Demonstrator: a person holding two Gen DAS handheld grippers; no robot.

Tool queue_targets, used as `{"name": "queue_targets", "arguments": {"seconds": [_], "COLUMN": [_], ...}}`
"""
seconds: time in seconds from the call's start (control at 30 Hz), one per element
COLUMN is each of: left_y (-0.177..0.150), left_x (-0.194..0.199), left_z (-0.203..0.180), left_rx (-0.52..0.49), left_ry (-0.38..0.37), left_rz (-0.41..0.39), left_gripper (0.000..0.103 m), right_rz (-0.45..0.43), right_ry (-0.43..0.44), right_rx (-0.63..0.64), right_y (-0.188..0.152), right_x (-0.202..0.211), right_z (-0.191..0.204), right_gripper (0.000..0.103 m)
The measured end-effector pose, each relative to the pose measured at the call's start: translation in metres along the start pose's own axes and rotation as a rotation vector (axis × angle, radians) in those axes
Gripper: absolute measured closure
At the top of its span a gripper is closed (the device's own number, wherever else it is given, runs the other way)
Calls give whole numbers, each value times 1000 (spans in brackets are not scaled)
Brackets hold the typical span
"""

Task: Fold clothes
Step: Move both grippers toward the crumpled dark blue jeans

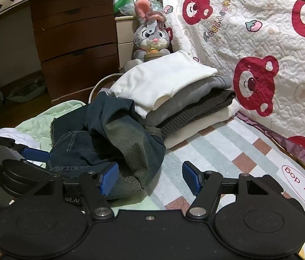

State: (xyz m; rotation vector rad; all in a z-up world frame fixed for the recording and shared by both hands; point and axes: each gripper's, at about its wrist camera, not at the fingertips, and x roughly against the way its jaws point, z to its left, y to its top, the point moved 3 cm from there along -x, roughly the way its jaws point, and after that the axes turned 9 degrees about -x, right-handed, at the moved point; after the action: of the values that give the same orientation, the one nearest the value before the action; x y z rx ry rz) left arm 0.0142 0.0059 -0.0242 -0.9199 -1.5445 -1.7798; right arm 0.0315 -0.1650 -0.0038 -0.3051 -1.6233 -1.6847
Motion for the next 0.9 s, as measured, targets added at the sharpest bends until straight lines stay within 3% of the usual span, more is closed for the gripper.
{"name": "queue_targets", "arguments": {"seconds": [0.33, 0.9], "left_y": [-1, 0], "left_x": [0, 1], "left_z": [2, 11], "left_rx": [3, -8], "left_ry": [4, 40], "left_rz": [5, 9], "left_gripper": [0, 0], "right_rz": [-6, 8], "right_ry": [47, 14], "right_rx": [-56, -48], "right_y": [2, 0], "right_x": [3, -1], "right_z": [-1, -2], "right_gripper": [32, 31]}}
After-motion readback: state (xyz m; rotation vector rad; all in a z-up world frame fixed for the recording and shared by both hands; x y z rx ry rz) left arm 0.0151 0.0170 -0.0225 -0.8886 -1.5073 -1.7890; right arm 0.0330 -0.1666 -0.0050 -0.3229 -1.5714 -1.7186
